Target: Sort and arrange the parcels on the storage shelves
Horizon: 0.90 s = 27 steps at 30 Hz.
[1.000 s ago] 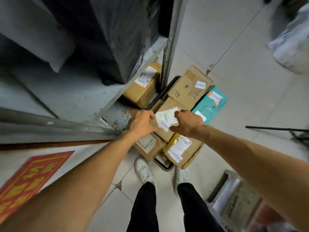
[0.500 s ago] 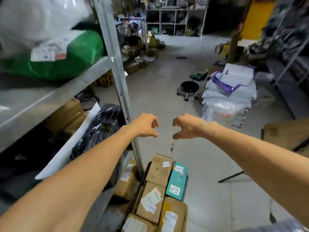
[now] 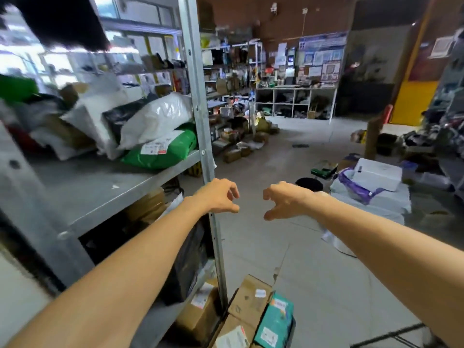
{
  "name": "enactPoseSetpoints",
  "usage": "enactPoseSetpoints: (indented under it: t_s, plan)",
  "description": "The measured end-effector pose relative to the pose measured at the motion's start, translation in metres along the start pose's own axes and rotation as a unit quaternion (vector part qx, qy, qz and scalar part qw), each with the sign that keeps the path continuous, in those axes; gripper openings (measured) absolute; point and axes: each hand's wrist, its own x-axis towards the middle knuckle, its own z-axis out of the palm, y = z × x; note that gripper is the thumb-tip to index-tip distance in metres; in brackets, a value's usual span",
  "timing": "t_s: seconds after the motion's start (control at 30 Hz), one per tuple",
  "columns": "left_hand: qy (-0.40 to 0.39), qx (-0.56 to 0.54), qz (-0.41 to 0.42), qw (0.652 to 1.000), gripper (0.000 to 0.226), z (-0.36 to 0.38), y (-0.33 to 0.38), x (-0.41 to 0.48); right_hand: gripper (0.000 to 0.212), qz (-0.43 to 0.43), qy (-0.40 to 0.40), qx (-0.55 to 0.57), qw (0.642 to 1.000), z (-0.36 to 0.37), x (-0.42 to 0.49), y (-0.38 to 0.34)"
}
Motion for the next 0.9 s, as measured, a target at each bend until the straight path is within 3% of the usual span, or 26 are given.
enactPoseSetpoints:
  t_s: [0.13, 0.3, 0.53, 0.67, 0.83, 0.9]
  plan:
    - [0.038, 0.000, -0.084, 0.996, 0.036, -0.008, -0.010, -0.088, 0.058, -0.107, -0.018, -0.020, 0.994, -0.003, -0.026, -0.057]
    - [0.094, 0.011, -0.211, 0.973, 0.033, -0.019, -0.031, -0.233, 0.039, -0.251, 0.001, -0.064, 0.966, -0.004, -0.063, -0.151]
    - [0.174, -0.015, -0.421, 0.890, 0.031, -0.021, -0.028, -0.484, 0.059, -0.434, 0.003, -0.052, 0.899, 0.014, -0.150, -0.322]
    - [0.191, -0.019, -0.516, 0.835, 0.025, -0.001, 0.008, -0.619, 0.061, -0.561, -0.007, -0.035, 0.827, 0.028, -0.241, -0.420]
    - [0.191, -0.004, -0.630, 0.753, 0.033, 0.029, 0.082, -0.766, 0.026, -0.719, -0.015, -0.074, 0.691, 0.050, -0.379, -0.516]
    - [0.210, -0.015, -0.681, 0.702, 0.034, 0.044, 0.119, -0.816, 0.039, -0.764, -0.032, -0.073, 0.641, 0.058, -0.432, -0.543]
